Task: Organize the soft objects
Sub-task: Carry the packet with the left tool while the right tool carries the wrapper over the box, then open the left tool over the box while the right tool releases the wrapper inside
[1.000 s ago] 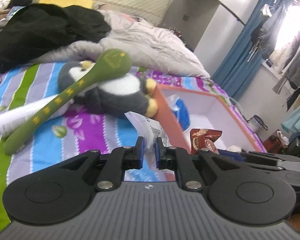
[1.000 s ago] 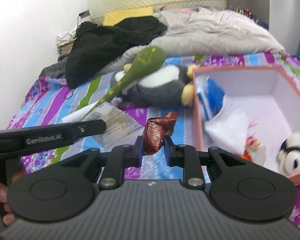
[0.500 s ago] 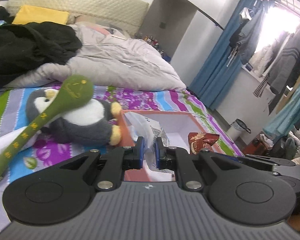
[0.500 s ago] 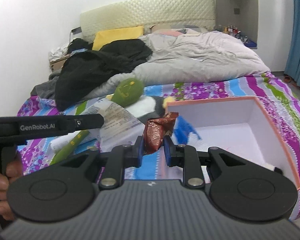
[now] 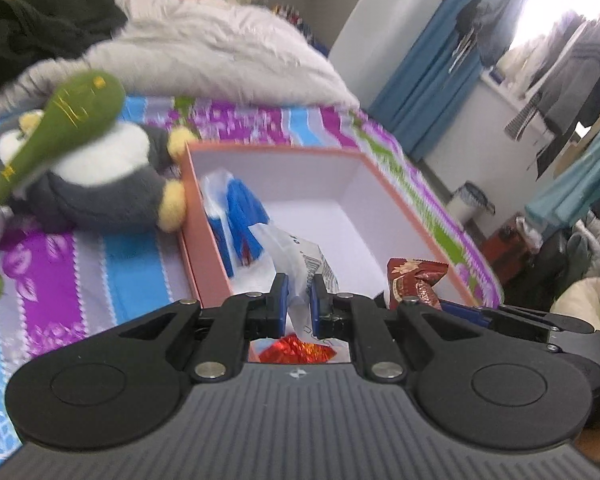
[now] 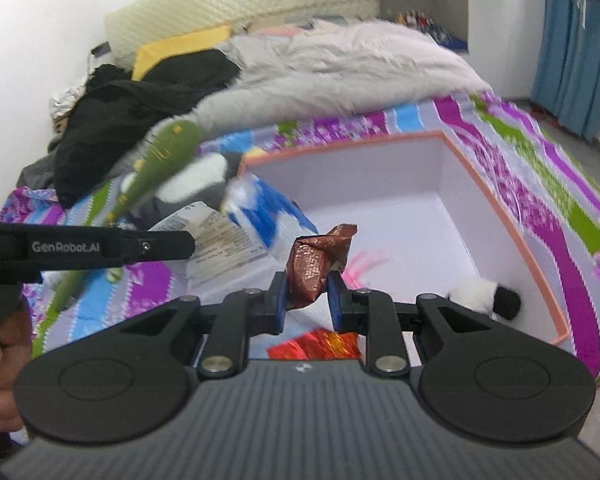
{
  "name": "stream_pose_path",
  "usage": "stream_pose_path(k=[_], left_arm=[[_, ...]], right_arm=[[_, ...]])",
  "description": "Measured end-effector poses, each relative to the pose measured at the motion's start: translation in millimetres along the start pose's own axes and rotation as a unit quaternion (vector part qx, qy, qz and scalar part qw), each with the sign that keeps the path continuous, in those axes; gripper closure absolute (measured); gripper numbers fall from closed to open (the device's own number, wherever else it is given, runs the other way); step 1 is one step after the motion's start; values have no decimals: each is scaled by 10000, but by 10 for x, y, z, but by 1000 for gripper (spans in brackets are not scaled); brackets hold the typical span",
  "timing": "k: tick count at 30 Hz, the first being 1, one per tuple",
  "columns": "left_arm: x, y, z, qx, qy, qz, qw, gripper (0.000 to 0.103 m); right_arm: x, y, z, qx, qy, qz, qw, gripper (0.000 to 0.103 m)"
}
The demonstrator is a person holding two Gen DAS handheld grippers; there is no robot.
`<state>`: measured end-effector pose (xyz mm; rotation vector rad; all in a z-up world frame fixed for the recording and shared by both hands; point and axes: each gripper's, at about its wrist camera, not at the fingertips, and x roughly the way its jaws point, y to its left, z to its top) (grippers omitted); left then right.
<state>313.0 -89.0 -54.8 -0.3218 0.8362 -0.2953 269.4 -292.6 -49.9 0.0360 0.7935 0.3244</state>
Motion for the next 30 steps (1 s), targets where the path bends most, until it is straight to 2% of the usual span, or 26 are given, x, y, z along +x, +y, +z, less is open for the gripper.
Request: stream_pose_path(k=[7, 16, 20, 26, 30], left_arm=[[464, -44, -87, 14, 427, 126, 9990, 90], [757, -28, -154, 16, 737, 254, 9970, 88], [799, -19, -169, -4, 830, 430, 9956, 59], [673, -53, -133, 109, 730, 459, 9962, 58], [457, -107, -60, 213, 510, 434, 9975, 58]], right_arm=[[348, -249, -195, 140, 400, -72, 9991, 78], [564, -402, -294, 277, 601, -91, 9978, 77], [603, -406, -301, 294, 674, 8, 9973, 67], [482, -429, -239, 462, 453, -6, 9979, 67], [272, -413, -128, 502, 173, -55, 9986, 67]])
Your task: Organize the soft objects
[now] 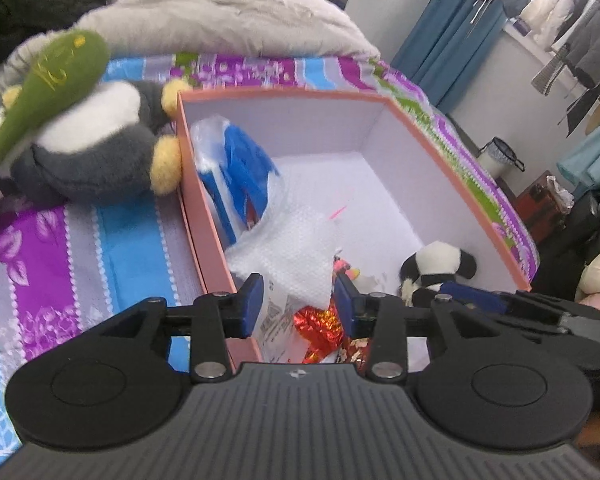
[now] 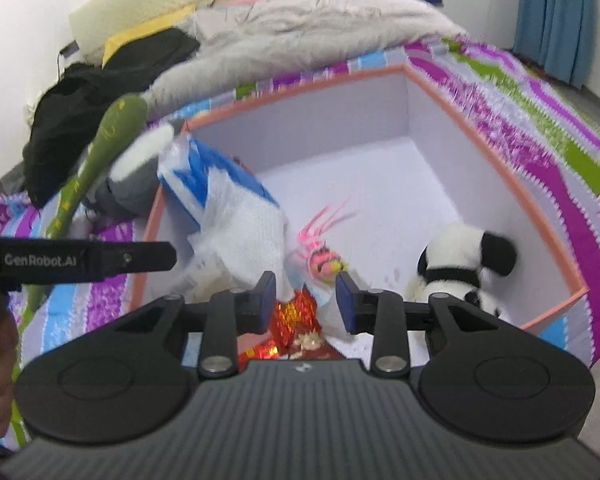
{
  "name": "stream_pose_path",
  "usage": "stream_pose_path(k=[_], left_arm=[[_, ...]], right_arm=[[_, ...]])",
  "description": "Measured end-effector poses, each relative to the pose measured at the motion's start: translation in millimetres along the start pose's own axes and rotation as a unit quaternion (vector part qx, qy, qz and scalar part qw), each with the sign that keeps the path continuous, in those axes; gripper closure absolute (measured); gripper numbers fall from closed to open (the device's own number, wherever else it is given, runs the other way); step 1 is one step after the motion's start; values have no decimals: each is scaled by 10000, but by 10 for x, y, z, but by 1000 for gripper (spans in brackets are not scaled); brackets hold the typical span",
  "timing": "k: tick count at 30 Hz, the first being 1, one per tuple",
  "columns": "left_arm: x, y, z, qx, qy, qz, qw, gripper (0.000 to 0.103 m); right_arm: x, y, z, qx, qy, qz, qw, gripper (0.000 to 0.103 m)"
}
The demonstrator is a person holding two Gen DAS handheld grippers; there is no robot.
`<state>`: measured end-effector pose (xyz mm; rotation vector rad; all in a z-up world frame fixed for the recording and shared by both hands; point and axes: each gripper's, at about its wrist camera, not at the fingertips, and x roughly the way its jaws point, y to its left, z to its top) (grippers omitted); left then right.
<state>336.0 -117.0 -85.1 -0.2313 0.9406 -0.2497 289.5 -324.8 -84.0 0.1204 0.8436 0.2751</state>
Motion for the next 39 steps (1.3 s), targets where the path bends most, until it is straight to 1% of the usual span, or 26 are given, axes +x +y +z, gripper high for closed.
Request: stream_pose_path(k=[9, 17, 19, 21, 25, 28, 33, 39], left_arm=[[-747, -81, 55, 315, -611, 40, 9976, 58], [-1401, -128, -78, 544, -1071, 28, 9928, 58], [-1516, -129, -142, 558, -1091, 55, 9925, 58], [-1639, -144, -222, 608, -1175, 58, 9912, 58], [-1834, -154, -381, 620, -1213, 27, 9907, 58], [-1948, -138, -481, 564, -1260, 8, 9904, 58], [-2153, -145, -662, 593, -1409, 87, 9882, 58], [-2275, -178, -851, 581, -1433, 44, 9880, 58]], right_arm=[[-710, 227, 189, -28, -738, 50, 9973, 67], [-1266, 517, 159, -176, -1174, 164, 9928, 67], [-1394, 569, 120, -180, -1244, 234, 9918, 67], [-1492, 608, 85, -207, -1284, 280, 9911, 67], [-1643, 677, -40, -221, -1329, 253, 9906, 67], [-1733, 745, -180, -287, -1372, 153, 9900, 67], [-1848, 798, -384, -267, -1396, 117, 9898, 67], [-1890, 836, -594, -249, -1352, 30, 9905, 67]])
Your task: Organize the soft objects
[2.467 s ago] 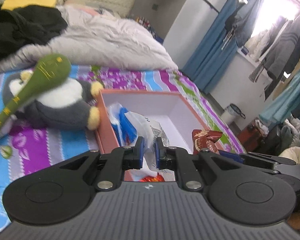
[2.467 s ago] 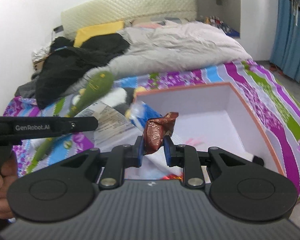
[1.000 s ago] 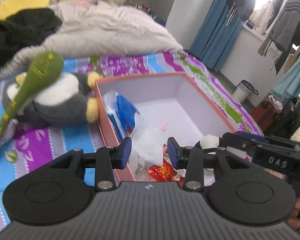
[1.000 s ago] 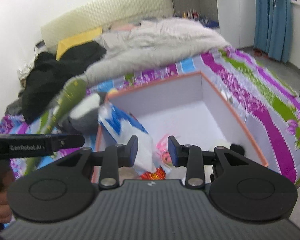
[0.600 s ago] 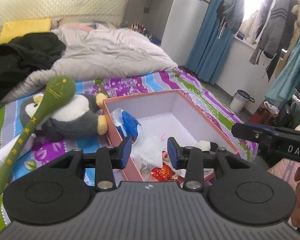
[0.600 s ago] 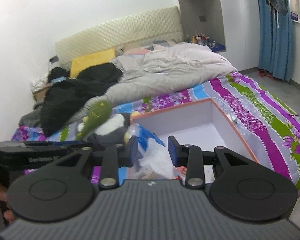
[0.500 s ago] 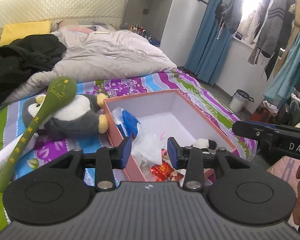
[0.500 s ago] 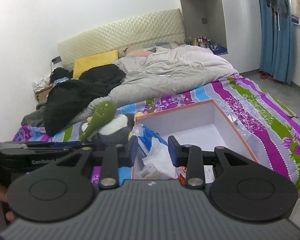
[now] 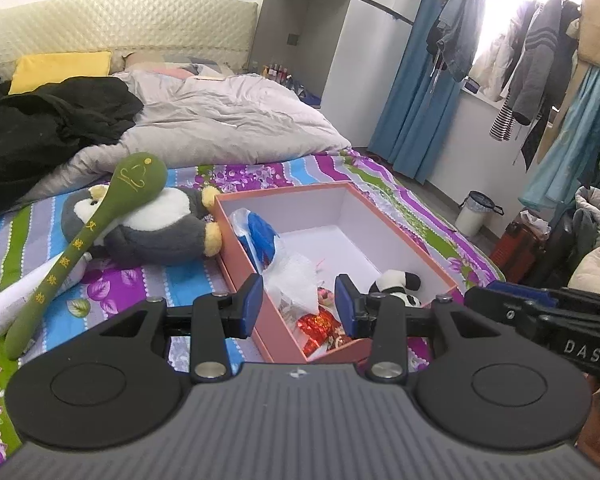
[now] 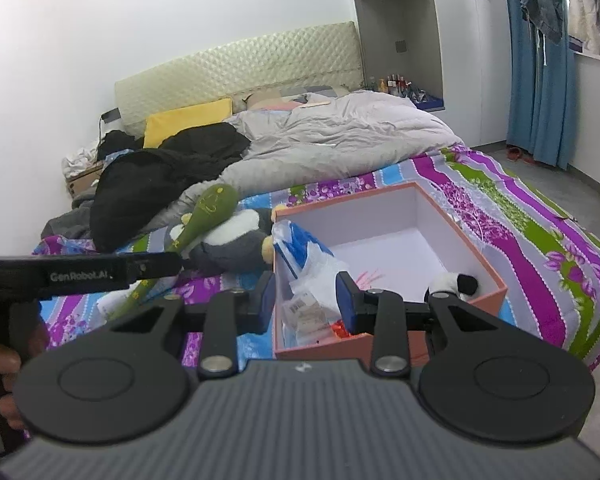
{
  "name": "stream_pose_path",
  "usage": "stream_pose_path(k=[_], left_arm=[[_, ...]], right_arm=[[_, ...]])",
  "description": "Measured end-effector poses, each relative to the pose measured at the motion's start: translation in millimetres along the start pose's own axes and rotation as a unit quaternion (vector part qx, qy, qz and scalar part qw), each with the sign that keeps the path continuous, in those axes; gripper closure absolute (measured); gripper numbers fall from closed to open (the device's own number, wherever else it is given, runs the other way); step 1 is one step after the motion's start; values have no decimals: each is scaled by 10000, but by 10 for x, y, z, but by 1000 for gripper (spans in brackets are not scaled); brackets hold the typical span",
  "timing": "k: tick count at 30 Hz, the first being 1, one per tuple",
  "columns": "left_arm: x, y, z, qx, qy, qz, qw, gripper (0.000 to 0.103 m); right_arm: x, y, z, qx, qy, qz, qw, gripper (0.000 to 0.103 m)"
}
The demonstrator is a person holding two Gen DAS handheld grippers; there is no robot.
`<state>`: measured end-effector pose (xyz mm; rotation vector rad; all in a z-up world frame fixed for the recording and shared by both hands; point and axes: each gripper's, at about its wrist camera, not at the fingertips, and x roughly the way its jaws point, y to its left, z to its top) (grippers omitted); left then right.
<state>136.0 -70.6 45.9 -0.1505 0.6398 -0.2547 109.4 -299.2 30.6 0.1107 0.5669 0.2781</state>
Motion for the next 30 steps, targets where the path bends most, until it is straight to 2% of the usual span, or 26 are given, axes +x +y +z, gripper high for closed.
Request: stream_pose_path(k=[16, 22, 23, 24, 25, 26, 27, 28, 29, 30], left_arm=[[-209, -101, -346, -157, 162, -4, 9997, 58], [-160, -120, -434, -138, 262, 29, 9996, 57], [-140, -118, -443, -154, 289, 40, 9995, 54], [-125, -114, -450, -167, 307, 47, 9994, 50], [-115, -109, -456, -175, 315, 47, 9993, 48], [-106, -105, -449, -181, 325, 55, 9993, 38], [-98, -100, -442, -186, 324, 62, 9993, 26], [-91, -95, -438, -185, 319, 59, 9993, 20], [-87, -93, -432, -172, 312, 48, 9994, 12], [-87, -99, -426, -145, 302, 41, 9994, 8]], right_arm=[[-68, 59, -300, -63, 32, -232, 9997, 67], [-55, 69, -398, -55, 133, -271, 9995, 67], [-47, 62, -410, -37, 159, -278, 9995, 66], [-38, 48, -415, -5, 181, -281, 9994, 61], [-34, 30, -421, 27, 189, -302, 9994, 50], [-32, 14, -422, 31, 184, -335, 9993, 42], [-31, 1, -424, 27, 170, -373, 9992, 23], [-32, -20, -424, 31, 141, -422, 9990, 9], [-37, -36, -420, 40, 119, -464, 9988, 6], [-45, -54, -417, 53, 105, -500, 9987, 0]])
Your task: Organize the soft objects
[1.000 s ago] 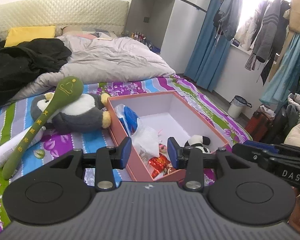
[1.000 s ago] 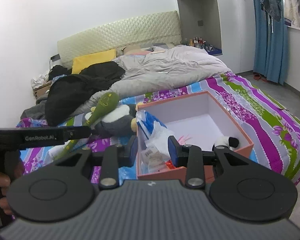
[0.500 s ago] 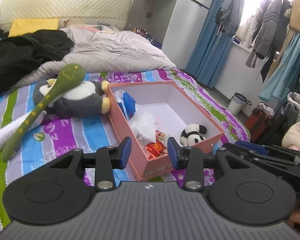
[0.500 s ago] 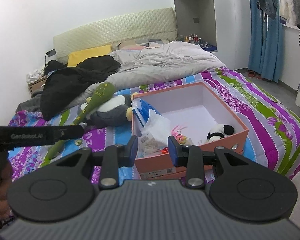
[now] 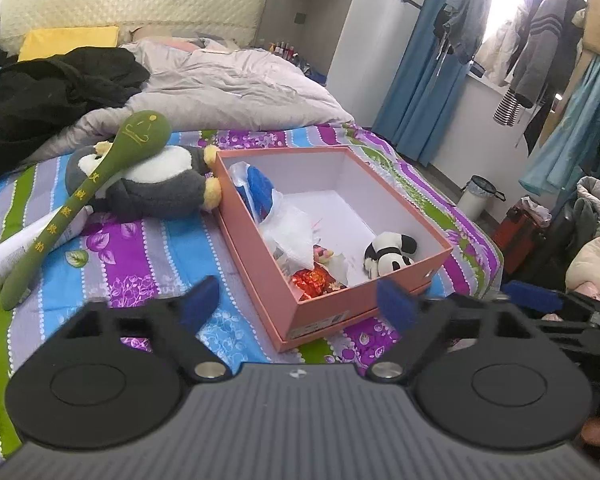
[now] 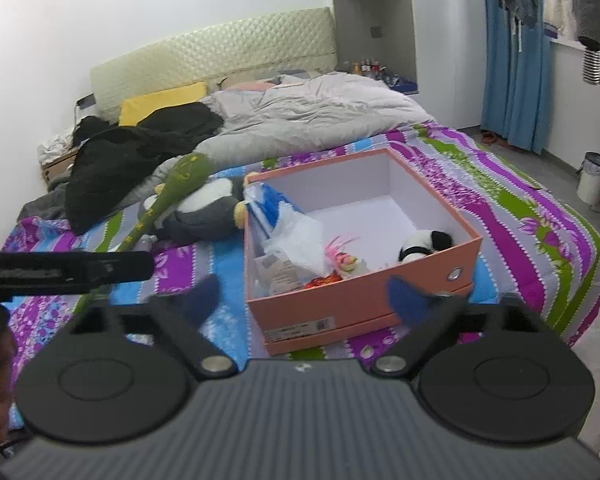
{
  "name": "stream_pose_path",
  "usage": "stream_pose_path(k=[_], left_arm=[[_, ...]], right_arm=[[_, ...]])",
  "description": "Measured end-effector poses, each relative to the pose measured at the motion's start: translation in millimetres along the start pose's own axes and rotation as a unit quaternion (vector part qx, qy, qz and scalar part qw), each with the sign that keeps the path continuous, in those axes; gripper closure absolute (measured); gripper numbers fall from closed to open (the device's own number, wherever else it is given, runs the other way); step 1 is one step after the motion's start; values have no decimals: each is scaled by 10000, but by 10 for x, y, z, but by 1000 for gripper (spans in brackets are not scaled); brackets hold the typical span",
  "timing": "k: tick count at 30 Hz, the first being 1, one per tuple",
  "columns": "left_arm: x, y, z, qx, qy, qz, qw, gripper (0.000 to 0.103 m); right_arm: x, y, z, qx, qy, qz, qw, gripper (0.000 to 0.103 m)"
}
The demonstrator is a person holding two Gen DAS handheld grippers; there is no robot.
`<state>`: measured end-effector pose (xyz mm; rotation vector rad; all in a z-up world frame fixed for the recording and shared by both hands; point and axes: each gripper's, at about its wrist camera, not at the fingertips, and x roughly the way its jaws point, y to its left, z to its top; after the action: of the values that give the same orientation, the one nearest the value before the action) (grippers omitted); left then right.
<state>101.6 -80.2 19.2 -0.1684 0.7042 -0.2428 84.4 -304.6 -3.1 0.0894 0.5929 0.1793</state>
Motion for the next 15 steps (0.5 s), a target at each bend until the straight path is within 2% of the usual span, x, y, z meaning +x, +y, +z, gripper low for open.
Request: stream_pose_path(k=[3, 15], left_arm=[[6, -18, 9, 82, -17, 74, 9999, 3], [12, 2, -5, -1, 38, 178, 9998, 2]], right_arm=[[7, -28, 0, 44, -10, -38, 10000, 0], [52, -48, -24, 83, 74, -91, 9999, 0]])
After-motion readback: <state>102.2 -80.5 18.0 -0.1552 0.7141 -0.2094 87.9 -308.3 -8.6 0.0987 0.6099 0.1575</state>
